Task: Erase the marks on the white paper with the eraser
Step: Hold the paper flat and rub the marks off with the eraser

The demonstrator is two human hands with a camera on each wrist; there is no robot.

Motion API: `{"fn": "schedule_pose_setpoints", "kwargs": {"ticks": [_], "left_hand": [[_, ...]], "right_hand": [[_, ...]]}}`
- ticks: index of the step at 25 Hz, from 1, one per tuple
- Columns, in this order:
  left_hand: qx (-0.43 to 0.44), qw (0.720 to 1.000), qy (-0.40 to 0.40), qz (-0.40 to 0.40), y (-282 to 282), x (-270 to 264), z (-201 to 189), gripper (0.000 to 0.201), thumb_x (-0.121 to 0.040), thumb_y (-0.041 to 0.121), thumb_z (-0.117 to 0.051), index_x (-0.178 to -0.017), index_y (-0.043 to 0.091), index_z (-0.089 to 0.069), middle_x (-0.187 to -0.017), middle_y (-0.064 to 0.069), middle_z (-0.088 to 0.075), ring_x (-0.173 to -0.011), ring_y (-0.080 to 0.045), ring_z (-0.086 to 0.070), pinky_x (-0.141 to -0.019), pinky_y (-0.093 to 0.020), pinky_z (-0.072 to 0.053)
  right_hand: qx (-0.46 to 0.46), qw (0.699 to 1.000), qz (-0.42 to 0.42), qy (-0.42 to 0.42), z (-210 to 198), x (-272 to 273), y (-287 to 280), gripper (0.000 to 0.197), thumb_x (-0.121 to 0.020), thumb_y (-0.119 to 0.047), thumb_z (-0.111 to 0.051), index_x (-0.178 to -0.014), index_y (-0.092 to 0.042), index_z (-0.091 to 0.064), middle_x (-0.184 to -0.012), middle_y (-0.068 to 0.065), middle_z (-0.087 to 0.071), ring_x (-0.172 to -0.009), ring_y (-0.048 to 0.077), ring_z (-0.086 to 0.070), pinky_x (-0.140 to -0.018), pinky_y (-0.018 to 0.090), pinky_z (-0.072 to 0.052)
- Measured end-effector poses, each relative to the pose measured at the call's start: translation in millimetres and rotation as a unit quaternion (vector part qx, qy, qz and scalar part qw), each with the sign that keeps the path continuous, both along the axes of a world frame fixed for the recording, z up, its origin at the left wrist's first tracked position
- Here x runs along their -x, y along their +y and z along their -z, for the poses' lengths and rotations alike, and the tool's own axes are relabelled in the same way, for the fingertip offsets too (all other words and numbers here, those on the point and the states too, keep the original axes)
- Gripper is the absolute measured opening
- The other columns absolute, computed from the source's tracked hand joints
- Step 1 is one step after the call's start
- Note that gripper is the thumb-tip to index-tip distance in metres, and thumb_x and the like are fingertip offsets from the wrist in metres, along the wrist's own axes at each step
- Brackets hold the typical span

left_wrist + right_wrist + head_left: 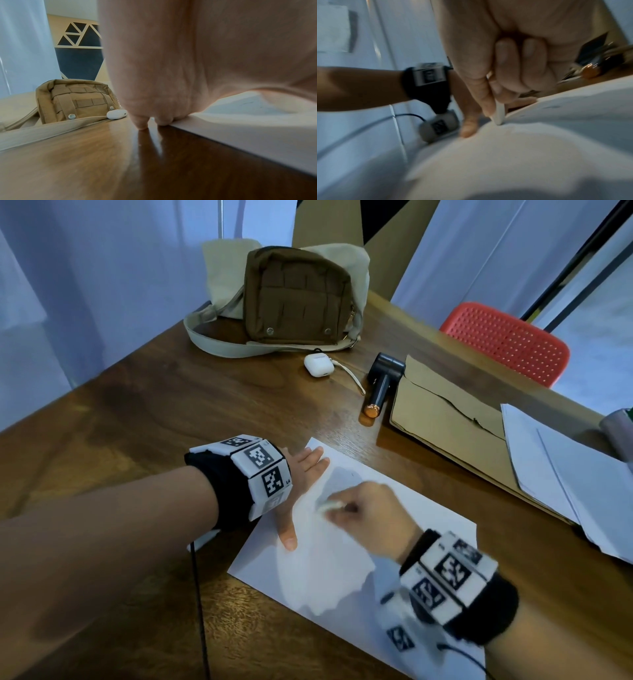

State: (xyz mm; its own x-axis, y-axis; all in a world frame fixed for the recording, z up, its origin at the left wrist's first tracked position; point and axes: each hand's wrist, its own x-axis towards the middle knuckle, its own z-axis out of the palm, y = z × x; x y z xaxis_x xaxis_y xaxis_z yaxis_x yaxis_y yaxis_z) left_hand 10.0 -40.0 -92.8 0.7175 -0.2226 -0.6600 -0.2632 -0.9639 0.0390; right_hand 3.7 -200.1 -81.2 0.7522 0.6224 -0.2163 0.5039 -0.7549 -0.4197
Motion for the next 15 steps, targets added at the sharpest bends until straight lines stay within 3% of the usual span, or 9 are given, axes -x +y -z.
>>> {"fn": "schedule_pose_setpoints", "kwargs": {"ticks": [1, 3, 5, 7, 9, 12, 15], "left_hand": [[-0.002, 1.0, 0.002, -0.001, -1, 0, 0, 0.142, -0.063, 0.056, -0.076, -0.142, 0.013, 0.034, -0.149, -0.005, 0.039, -0.14, -0.023, 0.031, -0.115, -0.046, 0.012], [-0.003, 1.0, 0.0, 0.002, -2, 1, 0, 0.141, -0.065, 0.056, -0.075, -0.142, 0.012, 0.034, -0.149, -0.006, 0.039, -0.14, -0.024, 0.031, -0.115, -0.046, 0.011], [-0.002, 1.0, -0.009, 0.009, -2, 2, 0, 0.141, -0.064, 0.059, -0.074, -0.143, 0.01, 0.032, -0.15, -0.008, 0.037, -0.141, -0.025, 0.029, -0.116, -0.046, 0.01], [0.0, 1.0, -0.021, 0.015, -1, 2, 1, 0.14, -0.063, 0.061, -0.074, -0.144, 0.01, 0.029, -0.152, -0.009, 0.034, -0.142, -0.026, 0.027, -0.116, -0.047, 0.007], [-0.002, 1.0, -0.021, 0.017, -1, 2, 2, 0.14, -0.063, 0.06, -0.074, -0.144, 0.01, 0.029, -0.152, -0.009, 0.035, -0.142, -0.026, 0.026, -0.116, -0.047, 0.007], [0.003, 1.0, -0.011, 0.011, -1, 2, 1, 0.14, -0.065, 0.057, -0.075, -0.143, 0.011, 0.031, -0.151, -0.008, 0.036, -0.141, -0.025, 0.029, -0.116, -0.047, 0.01], [0.015, 1.0, -0.013, 0.008, 0, 4, -2, 0.138, -0.066, 0.056, -0.075, -0.144, 0.011, 0.03, -0.151, -0.006, 0.036, -0.142, -0.024, 0.028, -0.116, -0.046, 0.011]], "right_hand": [[-0.003, 0.999, -0.032, 0.016, -1, 14, 2, 0.025, -0.089, -0.018, -0.056, -0.108, -0.016, -0.07, -0.108, -0.002, -0.072, -0.078, 0.001, -0.052, -0.073, 0.009, -0.037], [-0.001, 0.997, -0.046, 0.055, -3, 17, 3, 0.023, -0.087, -0.019, -0.058, -0.106, -0.014, -0.071, -0.087, -0.006, -0.072, -0.066, 0.0, -0.05, -0.062, 0.002, -0.034], [0.006, 0.999, 0.017, 0.046, -3, -4, 9, 0.019, -0.087, -0.02, -0.059, -0.097, -0.012, -0.073, -0.068, -0.009, -0.062, -0.06, 0.005, -0.049, -0.058, 0.007, -0.035], [-0.002, 0.999, 0.048, 0.01, -2, -17, 15, 0.021, -0.088, -0.019, -0.057, -0.098, -0.012, -0.073, -0.082, 0.0, -0.07, -0.072, 0.012, -0.055, -0.068, 0.017, -0.038], [0.001, 1.0, 0.008, -0.006, 0, -9, 17, 0.024, -0.088, -0.016, -0.054, -0.104, -0.015, -0.072, -0.094, 0.001, -0.072, -0.076, 0.01, -0.058, -0.071, 0.015, -0.038], [0.024, 0.997, -0.042, 0.052, -5, 2, 3, 0.021, -0.087, -0.017, -0.057, -0.1, -0.013, -0.073, -0.074, -0.005, -0.068, -0.056, -0.002, -0.051, -0.055, 0.003, -0.033], [0.049, 0.996, 0.072, 0.022, -9, -42, -9, 0.022, -0.088, -0.022, -0.057, -0.096, -0.008, -0.072, -0.082, 0.003, -0.068, -0.064, 0.006, -0.052, -0.051, 0.011, -0.034]]}}
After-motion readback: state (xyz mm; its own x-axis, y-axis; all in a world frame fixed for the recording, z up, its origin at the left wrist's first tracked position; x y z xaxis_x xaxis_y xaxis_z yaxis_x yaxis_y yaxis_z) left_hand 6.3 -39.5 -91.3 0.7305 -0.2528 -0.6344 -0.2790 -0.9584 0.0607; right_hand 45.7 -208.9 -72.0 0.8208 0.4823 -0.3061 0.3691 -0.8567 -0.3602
